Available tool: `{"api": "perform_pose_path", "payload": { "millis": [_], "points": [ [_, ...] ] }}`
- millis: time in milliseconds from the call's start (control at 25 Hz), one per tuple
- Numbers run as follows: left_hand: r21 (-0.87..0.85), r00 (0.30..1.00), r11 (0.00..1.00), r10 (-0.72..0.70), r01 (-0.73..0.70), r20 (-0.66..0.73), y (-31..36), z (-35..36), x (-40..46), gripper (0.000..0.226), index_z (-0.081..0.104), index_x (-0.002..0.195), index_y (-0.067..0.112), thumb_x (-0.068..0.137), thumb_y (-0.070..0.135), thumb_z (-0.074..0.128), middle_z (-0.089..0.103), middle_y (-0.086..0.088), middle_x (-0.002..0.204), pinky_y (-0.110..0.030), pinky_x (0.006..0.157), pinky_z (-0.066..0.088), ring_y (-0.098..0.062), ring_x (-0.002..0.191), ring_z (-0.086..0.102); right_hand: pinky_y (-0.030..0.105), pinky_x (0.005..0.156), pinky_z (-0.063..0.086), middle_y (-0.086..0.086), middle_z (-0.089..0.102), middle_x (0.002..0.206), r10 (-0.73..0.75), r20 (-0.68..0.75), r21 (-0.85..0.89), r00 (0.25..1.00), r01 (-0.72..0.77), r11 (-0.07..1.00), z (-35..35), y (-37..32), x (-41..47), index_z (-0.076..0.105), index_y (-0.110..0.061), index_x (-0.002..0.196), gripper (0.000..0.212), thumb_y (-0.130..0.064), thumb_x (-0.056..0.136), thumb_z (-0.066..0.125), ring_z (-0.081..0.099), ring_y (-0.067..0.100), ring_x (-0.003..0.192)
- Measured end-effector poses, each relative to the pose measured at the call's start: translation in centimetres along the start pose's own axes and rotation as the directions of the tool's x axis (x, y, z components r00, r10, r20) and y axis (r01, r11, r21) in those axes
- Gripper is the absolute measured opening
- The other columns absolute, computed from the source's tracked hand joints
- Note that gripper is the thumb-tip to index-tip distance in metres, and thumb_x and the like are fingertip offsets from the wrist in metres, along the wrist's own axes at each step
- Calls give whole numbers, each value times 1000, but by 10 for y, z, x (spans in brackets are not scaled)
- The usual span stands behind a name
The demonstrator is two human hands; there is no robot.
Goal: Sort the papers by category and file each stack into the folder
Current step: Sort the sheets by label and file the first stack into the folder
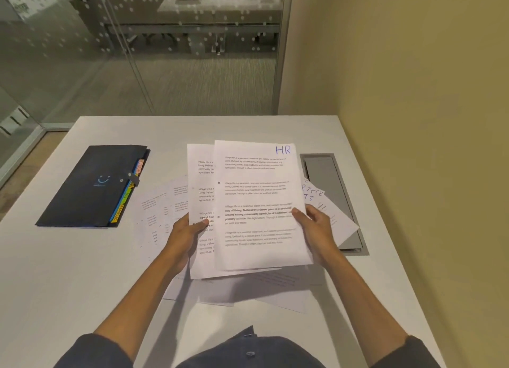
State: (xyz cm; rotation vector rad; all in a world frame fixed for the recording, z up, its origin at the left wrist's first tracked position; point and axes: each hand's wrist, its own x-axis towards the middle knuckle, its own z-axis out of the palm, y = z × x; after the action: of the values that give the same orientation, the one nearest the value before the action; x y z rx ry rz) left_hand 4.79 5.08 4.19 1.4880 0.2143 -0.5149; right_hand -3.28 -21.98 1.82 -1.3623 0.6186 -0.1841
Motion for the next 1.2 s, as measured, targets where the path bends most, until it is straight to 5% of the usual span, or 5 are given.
{"api": "perform_pose_path", "payload": {
  "millis": [200,400,640,960,1200],
  "points": [
    [-37,999,999,24,-23,24,3,7,-5,30,64,113,23,98,5,46,73,3,107,-43,92,51,-21,102,68,22,73,57,-2,75,107,16,52,13,998,-17,1000,24,-6,-4,66,-20,118,22,-15,97,60,72,14,95],
    [-33,999,998,46,-47,-14,2,9,-3,24,65,109,32,98,43,47,73,4,109,-41,94,50,-19,103,68,23,69,57,3,75,103,4,35,54,999,-6,999,34,-11,-3,68,-11,115,26,-4,89,68,74,16,87],
    [39,994,994,95,-98,59,2,8,-1,24,64,114,22,95,10,57,73,3,108,-39,88,54,-18,99,70,21,66,56,7,75,103,45,162,109,986,-63,992,34,-20,-7,69,-5,113,28,-3,86,72,74,16,86],
    [91,990,991,83,-94,113,9,-3,4,26,67,115,12,89,8,63,73,-5,109,-39,88,53,-24,98,70,28,80,58,5,75,106,9,194,-36,981,-2,999,47,-21,0,72,-6,112,27,-9,85,73,73,18,93],
    [106,991,986,129,-131,33,-4,0,4,21,67,110,16,93,7,59,74,8,96,-27,78,55,-10,88,71,23,70,60,-4,76,90,10,142,-68,990,0,998,52,-5,-9,74,-8,106,23,-11,83,76,74,11,78]
  ]
}}
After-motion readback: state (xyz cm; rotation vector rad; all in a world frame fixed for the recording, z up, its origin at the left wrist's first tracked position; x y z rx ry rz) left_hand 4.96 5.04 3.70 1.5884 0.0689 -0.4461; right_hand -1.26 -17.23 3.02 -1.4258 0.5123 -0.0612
